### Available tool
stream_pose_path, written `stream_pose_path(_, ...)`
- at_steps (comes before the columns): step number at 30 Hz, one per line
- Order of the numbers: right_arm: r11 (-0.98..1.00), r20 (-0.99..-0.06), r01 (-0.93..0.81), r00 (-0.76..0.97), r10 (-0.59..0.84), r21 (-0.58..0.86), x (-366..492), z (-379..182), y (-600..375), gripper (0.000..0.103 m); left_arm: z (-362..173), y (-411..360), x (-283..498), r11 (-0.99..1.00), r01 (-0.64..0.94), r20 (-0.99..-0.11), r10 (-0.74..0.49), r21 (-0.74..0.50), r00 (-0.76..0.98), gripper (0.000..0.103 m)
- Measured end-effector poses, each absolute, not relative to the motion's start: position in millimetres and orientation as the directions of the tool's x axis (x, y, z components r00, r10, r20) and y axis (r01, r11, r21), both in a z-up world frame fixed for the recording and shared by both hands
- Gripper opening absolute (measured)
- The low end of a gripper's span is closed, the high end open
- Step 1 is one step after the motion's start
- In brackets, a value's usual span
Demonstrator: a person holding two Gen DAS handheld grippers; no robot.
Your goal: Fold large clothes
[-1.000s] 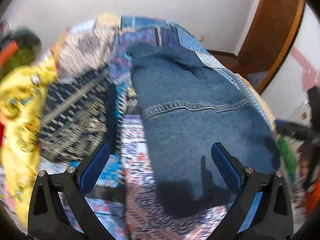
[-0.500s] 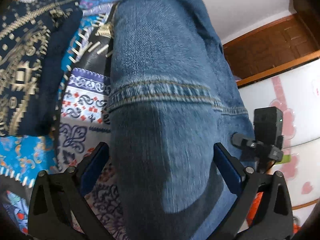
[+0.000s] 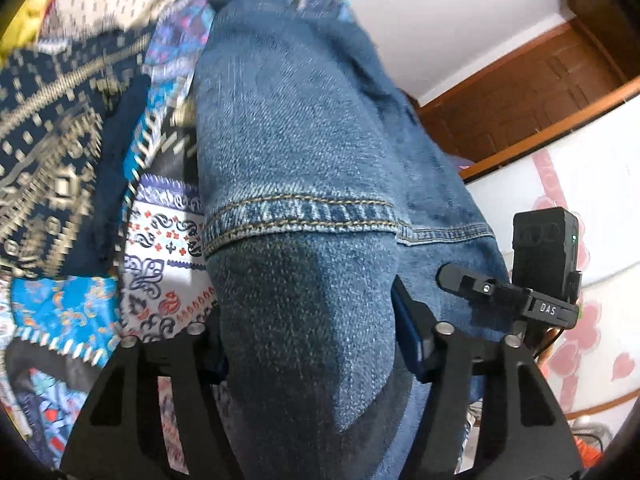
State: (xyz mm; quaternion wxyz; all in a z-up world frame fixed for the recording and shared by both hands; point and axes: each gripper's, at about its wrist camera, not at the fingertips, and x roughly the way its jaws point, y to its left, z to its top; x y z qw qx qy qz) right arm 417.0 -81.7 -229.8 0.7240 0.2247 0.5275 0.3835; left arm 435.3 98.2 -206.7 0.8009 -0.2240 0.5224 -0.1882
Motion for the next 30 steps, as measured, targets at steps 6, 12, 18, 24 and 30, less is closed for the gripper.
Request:
stream_pose_path(6,0.566,-0.529,-0.394,0.208,0.822,0.724,403,-175,-60,0.043,-130,121,395,0.85,0.15,-0.681,-0.499,-0.505,0.536,0.061)
stream_pose_path(12,0.555,-0.483,-0.493,0.278,0.831,0.671,393,-112,-21,0.043,-70,166,383,0.868,0.173,-0.611,-0.457,-0.465,0.646,0.061)
stream_pose_path(18,0.543,-0.451,-0.546,0.307,0.838,0.638,404,-85,30,0.043,-40,215,383,0.898,0.165,-0.557,-0.388,-0.407,0.735,0.061)
stream_pose_path(24,0.532,-0.442,-0.574,0.303,0.844,0.623,422,-84,70,0.043,-53,277,410,0.908,0.126,-0.532,-0.342,-0.399,0.775,0.061)
stream_pose_path(30,0.583,-0.524,-0.545,0.28,0.804,0.603,458,-138,132,0.043,-121,330,453,0.916,0.031,-0.597,-0.286,-0.4,0.749,0.061)
